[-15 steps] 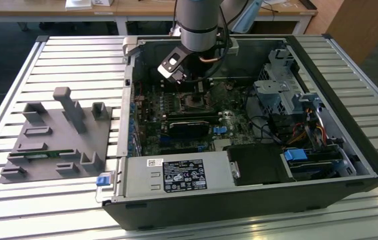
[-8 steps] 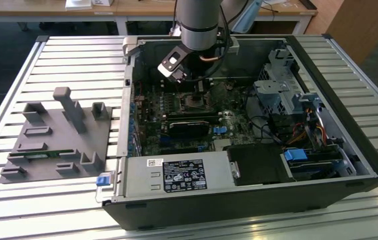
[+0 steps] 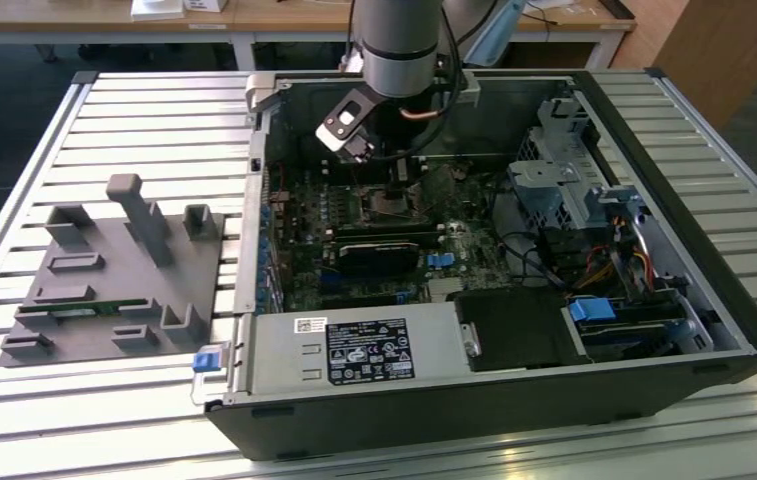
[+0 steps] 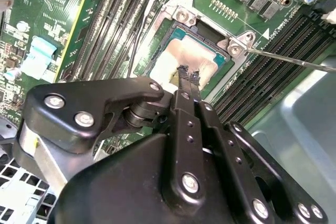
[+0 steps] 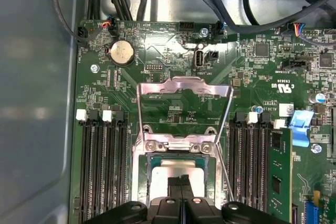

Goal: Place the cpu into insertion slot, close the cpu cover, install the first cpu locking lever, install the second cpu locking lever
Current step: 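Close the cpu cover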

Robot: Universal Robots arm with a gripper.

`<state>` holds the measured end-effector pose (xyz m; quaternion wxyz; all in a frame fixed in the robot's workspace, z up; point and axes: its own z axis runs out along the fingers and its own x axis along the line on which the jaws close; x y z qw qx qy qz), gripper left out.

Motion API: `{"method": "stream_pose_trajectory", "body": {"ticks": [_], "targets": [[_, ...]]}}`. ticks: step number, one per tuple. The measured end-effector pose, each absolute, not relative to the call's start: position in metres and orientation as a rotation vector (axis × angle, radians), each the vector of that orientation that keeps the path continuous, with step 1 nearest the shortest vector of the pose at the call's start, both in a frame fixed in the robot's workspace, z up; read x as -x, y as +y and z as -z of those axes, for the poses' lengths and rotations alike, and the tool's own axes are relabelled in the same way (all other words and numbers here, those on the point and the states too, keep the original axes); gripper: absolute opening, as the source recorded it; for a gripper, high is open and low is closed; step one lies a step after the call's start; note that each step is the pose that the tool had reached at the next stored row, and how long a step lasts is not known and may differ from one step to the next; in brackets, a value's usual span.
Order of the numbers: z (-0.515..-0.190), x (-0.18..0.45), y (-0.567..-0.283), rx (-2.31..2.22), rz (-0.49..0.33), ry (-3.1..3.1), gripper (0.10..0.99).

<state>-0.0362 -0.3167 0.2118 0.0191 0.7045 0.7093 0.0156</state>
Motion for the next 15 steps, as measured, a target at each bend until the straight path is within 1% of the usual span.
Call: {"method": "stream_pose_trajectory", "body": {"ticks": [4,11,15], "targets": [[-0.218,0.036,-0.317,-2.188,-0.049,2.202,0.106],[-0.238,0.036,-0.317,-2.191,-0.048,2.205,0.106],[-0.241,0.036,-0.319,-2.191,-0.049,2.206,0.106]]}}
